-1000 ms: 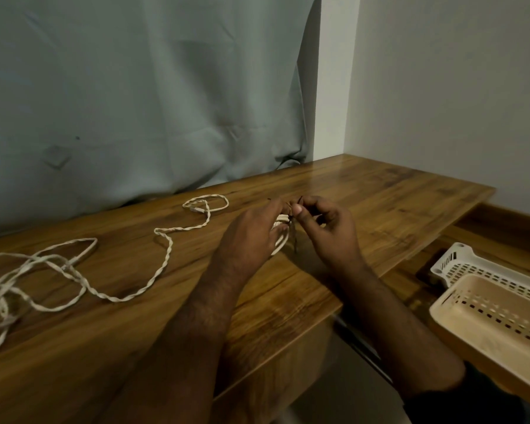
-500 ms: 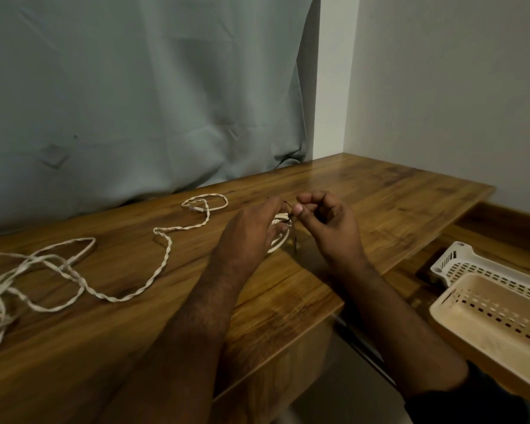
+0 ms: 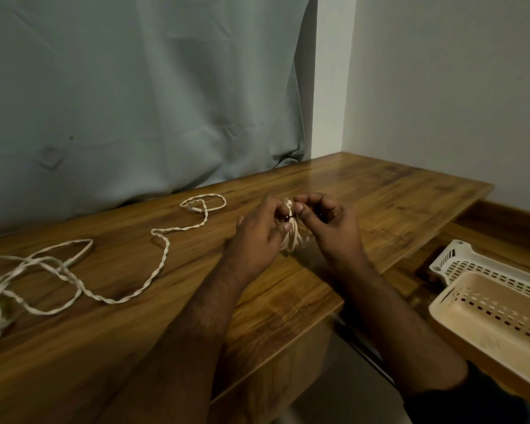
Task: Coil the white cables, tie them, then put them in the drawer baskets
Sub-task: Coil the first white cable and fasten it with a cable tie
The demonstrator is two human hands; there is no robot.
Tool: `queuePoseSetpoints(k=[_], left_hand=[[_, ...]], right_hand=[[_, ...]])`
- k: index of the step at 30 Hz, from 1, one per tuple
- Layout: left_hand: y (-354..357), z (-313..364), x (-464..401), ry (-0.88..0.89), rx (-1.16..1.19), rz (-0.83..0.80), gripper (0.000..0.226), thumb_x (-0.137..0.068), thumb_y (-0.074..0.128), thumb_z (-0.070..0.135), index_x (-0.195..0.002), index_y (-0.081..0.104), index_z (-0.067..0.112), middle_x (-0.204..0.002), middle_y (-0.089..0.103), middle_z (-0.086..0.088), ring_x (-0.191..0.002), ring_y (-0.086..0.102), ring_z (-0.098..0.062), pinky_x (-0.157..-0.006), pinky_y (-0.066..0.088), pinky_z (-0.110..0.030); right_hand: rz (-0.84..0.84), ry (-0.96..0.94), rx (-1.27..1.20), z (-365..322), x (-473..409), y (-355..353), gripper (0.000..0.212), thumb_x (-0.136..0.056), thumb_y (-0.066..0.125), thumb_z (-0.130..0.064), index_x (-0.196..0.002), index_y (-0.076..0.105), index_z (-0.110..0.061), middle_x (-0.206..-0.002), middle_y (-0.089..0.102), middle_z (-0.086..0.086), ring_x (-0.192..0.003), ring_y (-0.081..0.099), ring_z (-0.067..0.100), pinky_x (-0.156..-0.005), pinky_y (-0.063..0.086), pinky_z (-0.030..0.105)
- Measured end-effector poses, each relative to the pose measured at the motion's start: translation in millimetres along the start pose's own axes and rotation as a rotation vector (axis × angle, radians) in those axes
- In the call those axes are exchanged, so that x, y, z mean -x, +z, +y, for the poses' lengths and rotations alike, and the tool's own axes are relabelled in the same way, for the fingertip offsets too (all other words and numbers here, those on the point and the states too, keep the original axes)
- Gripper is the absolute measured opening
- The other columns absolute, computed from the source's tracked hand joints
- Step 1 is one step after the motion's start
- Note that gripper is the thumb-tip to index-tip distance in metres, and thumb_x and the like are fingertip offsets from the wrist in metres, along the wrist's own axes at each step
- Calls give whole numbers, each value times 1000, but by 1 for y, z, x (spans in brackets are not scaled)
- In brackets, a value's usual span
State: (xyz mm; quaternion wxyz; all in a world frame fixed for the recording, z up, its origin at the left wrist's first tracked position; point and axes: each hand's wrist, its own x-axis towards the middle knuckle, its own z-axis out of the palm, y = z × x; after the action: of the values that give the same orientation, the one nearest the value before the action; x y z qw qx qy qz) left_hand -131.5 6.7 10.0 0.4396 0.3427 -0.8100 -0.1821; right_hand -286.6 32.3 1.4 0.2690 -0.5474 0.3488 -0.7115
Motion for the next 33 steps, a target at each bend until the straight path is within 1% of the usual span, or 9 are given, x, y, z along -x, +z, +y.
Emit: queuePoseSetpoints(k=[5, 8, 10, 12, 17, 21, 26, 29, 33], left_hand=[[3, 5, 3, -116, 188, 23, 32, -88, 79, 20, -113, 58, 21, -103, 66, 5, -99, 64, -12, -87, 59, -43], [5, 0, 4, -140, 249, 44, 37, -79, 83, 26, -106, 58, 28, -104, 68, 0, -98, 67, -26, -85, 58, -52], [6, -1, 3, -137, 240, 57, 34, -80, 79, 20, -104, 57, 31, -104, 69, -1, -90, 70, -31, -75, 59, -58], [6, -1, 1, -130, 210, 88, 35, -81, 79, 14, -105, 58, 31, -101, 69, 0, -81, 70, -28, -70, 60, -56], [-2, -1, -5, -85, 55, 209, 44, -73, 89, 10, -95, 59, 36, -96, 71, 8, -91, 69, -9, -81, 60, -42], [-8, -1, -4, -51, -86, 203, 41, -75, 88, 17, -94, 58, 35, -94, 68, 11, -91, 67, -9, -79, 58, -43], [-11, -2, -4, -2, -242, 178, 45, -76, 86, 21, -98, 50, 36, -96, 64, 14, -96, 63, -16, -76, 56, -46], [-11, -4, -4, 17, -321, 169, 44, -77, 85, 21, -103, 51, 33, -99, 68, 10, -101, 63, -24, -78, 55, -50], [-11, -4, -3, 44, -381, 169, 45, -80, 83, 24, -107, 49, 34, -103, 70, 8, -106, 64, -23, -80, 55, -50]], right_hand=[[-12, 74, -95, 0, 2, 2, 14, -96, 63, 5, -109, 67, 4, -93, 74, 7, -83, 74, 10, -70, 57, 20], [-57, 76, -59, 4, 0, 2, 12, -95, 63, 5, -105, 68, 0, -90, 76, 5, -84, 73, 13, -74, 59, 25], [-90, 51, -23, 6, -1, 3, 15, -95, 63, 6, -100, 69, -6, -87, 77, -2, -85, 73, 10, -76, 58, 23], [-96, 26, -5, 6, -1, 3, 18, -95, 62, 8, -99, 69, -9, -86, 78, -5, -85, 73, 7, -76, 56, 20], [-82, -117, 266, 14, -4, -2, 13, -97, 68, -7, -109, 72, -7, -99, 76, -1, -94, 72, 15, -81, 57, 30], [-73, -295, 536, 14, -5, -1, 13, -96, 70, -14, -108, 74, -9, -99, 73, -2, -83, 67, 12, -70, 52, 25], [-110, -388, 669, 10, -3, 4, 11, -94, 71, -9, -105, 74, -11, -93, 69, -3, -78, 62, 3, -71, 48, 15], [-111, -391, 698, 9, -1, 7, 9, -94, 70, -10, -102, 73, -12, -91, 69, 0, -75, 62, 9, -69, 50, 20], [-97, -352, 660, 9, 0, 8, 7, -95, 70, -10, -101, 73, -9, -90, 71, 0, -77, 64, 10, -70, 53, 25]])
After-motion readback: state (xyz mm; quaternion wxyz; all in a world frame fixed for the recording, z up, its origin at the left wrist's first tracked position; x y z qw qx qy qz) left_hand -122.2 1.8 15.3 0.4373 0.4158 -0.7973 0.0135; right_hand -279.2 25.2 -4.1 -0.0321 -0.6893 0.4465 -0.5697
